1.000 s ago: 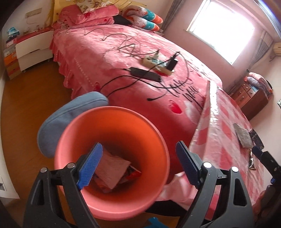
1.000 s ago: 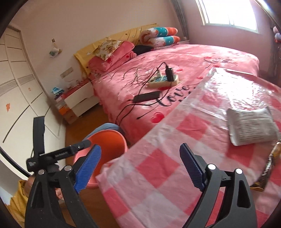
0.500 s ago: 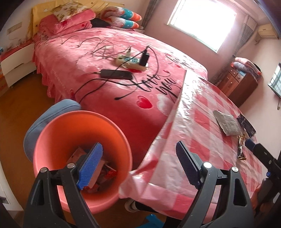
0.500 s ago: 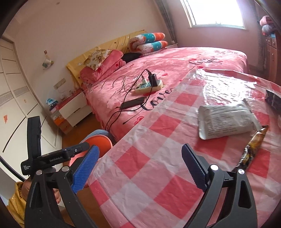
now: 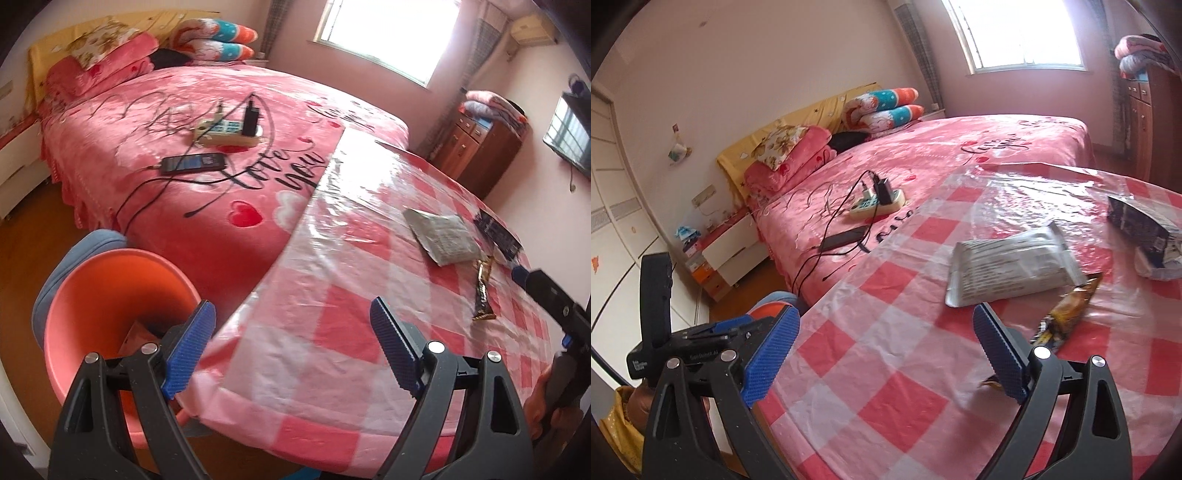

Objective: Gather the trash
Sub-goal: 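Return both open grippers toward the remaining trash on the sheet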

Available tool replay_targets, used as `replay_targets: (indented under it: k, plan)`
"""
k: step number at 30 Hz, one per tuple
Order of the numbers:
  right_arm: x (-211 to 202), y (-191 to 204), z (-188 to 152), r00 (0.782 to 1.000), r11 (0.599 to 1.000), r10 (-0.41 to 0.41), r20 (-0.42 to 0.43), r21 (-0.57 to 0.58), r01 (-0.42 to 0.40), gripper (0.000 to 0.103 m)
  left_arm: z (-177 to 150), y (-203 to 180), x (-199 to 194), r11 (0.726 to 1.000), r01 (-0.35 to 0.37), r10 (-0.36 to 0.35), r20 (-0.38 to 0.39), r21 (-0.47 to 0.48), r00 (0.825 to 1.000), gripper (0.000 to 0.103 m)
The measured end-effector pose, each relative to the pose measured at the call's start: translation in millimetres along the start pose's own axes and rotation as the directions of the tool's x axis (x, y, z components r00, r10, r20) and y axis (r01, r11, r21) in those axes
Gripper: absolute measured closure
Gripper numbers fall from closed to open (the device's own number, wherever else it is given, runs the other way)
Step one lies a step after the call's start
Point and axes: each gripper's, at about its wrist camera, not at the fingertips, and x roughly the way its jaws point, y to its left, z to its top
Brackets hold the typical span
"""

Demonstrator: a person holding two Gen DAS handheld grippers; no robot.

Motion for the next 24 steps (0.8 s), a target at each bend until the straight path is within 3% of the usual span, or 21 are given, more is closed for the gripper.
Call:
replay_targets:
  k: [24]
  plan:
    - [-41.1,-92.1,8.4,0.993,0.983,-0.098,0.061,0.162,0.087,0.009,-3.2,-101.5,20.4,0.982,0.079,-0.070,-0.055,0.171,0.996,0.017]
